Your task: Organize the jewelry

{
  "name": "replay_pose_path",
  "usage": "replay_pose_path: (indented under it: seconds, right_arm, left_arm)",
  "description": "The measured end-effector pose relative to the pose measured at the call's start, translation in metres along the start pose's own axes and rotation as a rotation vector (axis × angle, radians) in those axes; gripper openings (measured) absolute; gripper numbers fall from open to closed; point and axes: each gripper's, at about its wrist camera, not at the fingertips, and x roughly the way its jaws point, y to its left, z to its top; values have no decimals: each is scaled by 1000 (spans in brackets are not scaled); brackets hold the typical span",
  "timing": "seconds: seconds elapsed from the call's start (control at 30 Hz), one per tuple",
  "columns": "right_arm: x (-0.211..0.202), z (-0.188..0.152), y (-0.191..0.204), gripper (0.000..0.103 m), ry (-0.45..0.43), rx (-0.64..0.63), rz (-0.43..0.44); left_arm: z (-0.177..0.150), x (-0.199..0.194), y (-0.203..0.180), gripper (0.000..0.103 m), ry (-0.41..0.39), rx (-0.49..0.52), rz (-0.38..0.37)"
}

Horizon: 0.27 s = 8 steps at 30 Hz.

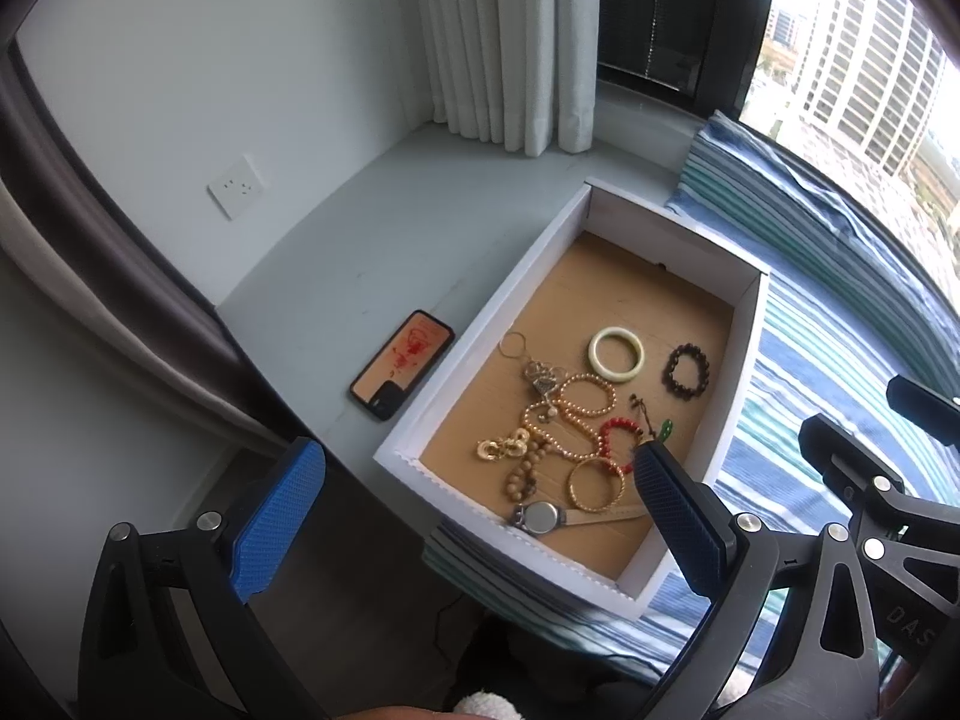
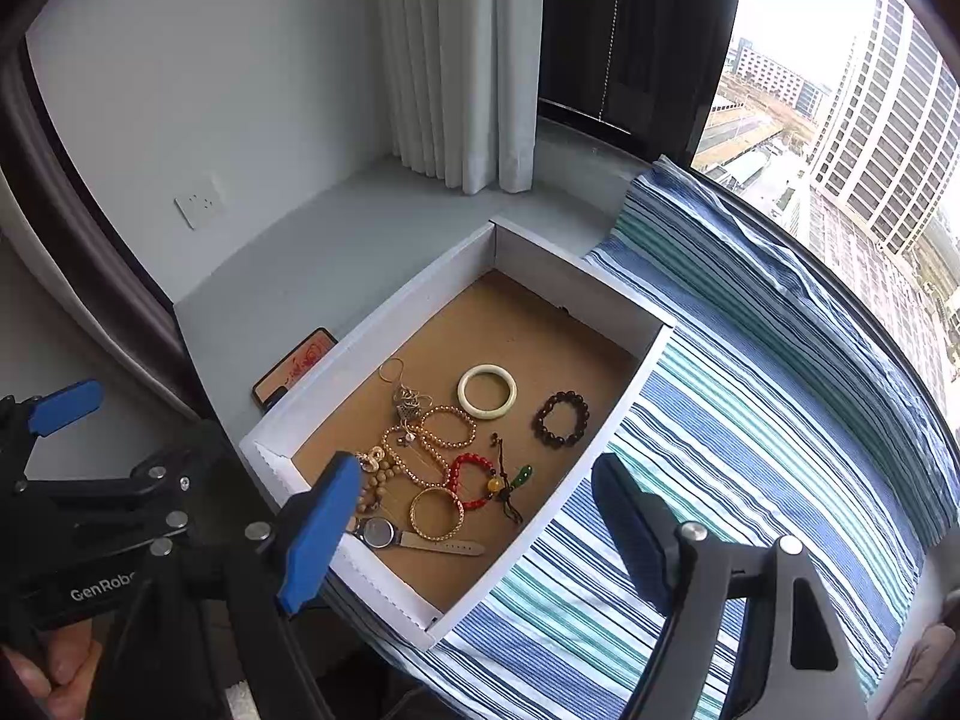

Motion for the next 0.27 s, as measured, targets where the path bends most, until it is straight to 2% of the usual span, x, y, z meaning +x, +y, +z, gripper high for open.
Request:
replay_pose_path:
  seconds: [0.27]
  right_arm:
    - [2,0,-3,81,1,14,-3]
  left_arm:
    - [-2,-3,-4,102,-35,17,14]
